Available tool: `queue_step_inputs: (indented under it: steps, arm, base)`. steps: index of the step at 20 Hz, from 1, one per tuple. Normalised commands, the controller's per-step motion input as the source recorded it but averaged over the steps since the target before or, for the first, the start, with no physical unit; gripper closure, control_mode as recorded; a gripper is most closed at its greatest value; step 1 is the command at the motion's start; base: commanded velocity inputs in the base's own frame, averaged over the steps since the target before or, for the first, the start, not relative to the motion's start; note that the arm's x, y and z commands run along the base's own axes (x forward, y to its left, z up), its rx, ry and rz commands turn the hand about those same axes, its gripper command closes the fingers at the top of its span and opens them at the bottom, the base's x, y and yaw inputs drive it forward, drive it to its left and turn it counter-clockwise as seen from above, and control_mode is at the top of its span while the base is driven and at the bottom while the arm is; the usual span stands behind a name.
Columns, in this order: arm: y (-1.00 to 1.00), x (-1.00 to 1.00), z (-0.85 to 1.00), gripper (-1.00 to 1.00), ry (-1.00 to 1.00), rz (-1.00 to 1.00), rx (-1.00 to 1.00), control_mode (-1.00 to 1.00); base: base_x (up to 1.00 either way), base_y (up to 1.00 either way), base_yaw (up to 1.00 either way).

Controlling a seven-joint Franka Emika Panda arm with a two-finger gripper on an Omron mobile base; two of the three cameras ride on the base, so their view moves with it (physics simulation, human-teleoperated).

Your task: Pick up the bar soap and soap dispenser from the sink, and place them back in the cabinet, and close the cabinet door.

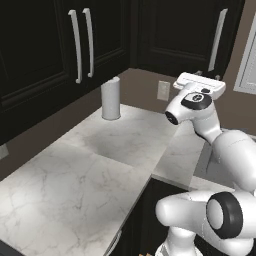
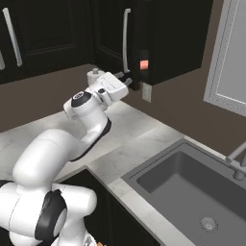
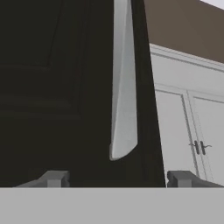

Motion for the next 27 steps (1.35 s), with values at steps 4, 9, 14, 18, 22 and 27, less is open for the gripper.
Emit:
queue_step_inputs:
  steps: [4, 9, 14, 18, 22, 27]
  arm:
    - [-0.22, 0.33, -0.03, -1.0, 0.0, 0.0, 0.0, -1.0]
    - [-0.25, 0.33, -0.04, -1.0, 0.0, 0.0, 0.0, -1.0]
    - [-0.27, 0.29, -0.01, -1.0, 0.0, 0.0, 0.0, -1.0]
    - [-0.29, 0.22, 0.0, -1.0, 0.0, 0.0, 0.01, -1.0]
    - [-0.26, 0.18, 0.0, -1.0, 0.0, 0.0, 0.01, -1.0]
    - [-0.23, 0.11, 0.0, -1.0, 0.0, 0.0, 0.01, -1.0]
  base:
    - [0.0, 0.0, 0.0]
    - [0.0, 0.0, 0.0]
    - [0.0, 0.0, 0.0]
    - [0.0, 0.0, 0.0]
    - [0.0, 0.0, 0.0]
    - [0.0, 0.0, 0.0]
